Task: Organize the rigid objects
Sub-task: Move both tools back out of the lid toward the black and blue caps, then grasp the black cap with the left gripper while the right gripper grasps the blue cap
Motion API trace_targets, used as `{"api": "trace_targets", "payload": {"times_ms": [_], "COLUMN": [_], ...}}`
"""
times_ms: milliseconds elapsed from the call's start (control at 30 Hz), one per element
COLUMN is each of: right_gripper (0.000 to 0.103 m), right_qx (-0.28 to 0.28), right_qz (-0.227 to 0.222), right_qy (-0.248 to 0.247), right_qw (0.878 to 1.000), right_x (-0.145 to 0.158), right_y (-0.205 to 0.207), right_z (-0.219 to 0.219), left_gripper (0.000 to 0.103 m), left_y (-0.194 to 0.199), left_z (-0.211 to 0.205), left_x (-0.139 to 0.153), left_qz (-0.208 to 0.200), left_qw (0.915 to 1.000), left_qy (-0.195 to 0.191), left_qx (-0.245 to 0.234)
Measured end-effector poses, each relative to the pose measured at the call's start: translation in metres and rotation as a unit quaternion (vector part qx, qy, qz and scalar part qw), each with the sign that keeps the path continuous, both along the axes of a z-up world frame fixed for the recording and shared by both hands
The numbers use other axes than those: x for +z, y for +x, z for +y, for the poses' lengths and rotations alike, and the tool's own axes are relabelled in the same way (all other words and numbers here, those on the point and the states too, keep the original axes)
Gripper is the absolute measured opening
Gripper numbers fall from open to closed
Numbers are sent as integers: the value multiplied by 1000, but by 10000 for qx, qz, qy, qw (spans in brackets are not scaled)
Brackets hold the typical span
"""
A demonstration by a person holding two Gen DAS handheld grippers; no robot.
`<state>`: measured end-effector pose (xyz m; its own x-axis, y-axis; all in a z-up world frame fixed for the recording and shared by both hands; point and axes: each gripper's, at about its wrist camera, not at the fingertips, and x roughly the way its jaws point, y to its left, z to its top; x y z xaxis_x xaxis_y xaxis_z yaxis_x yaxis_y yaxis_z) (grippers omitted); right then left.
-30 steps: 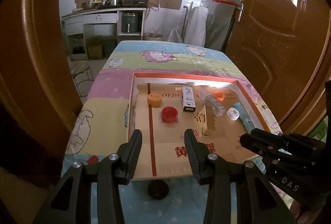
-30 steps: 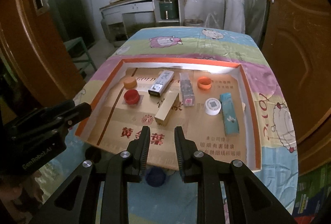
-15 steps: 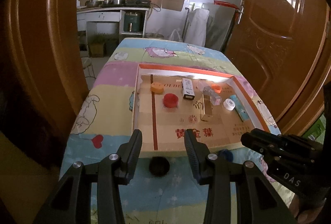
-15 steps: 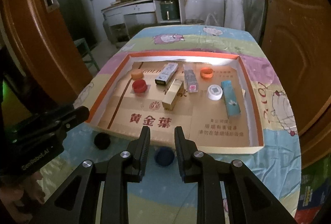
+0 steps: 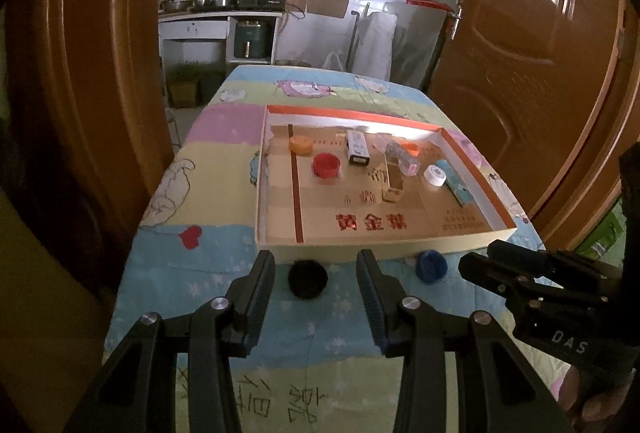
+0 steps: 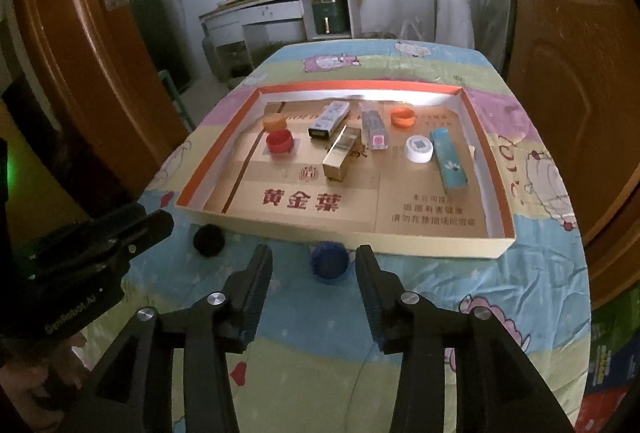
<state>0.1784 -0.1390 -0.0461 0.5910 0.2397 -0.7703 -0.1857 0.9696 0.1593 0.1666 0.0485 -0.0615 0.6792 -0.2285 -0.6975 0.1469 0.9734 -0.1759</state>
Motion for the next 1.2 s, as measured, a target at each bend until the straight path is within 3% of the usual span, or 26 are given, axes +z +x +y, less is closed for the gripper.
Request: {"api": "trace_targets", "payload": {"times_ms": [433,1200], "right_gripper": [52,53], "right_qx": [-3,-21], "right_qz": [281,343], "right_qy": [-55,-184], "right_qw": [9996,9992], "right_x": [-33,-54], "right_y": [-9,17], "right_z": [2,6], "left_gripper": [42,42], "left_y": [-5,30], "left_z": [-6,-10], "left_x": [-30,-54], "left_qz": [314,563], "left_qw": [9994,9982], "left_qy": [33,177], "left_qx": [-165,-95]}}
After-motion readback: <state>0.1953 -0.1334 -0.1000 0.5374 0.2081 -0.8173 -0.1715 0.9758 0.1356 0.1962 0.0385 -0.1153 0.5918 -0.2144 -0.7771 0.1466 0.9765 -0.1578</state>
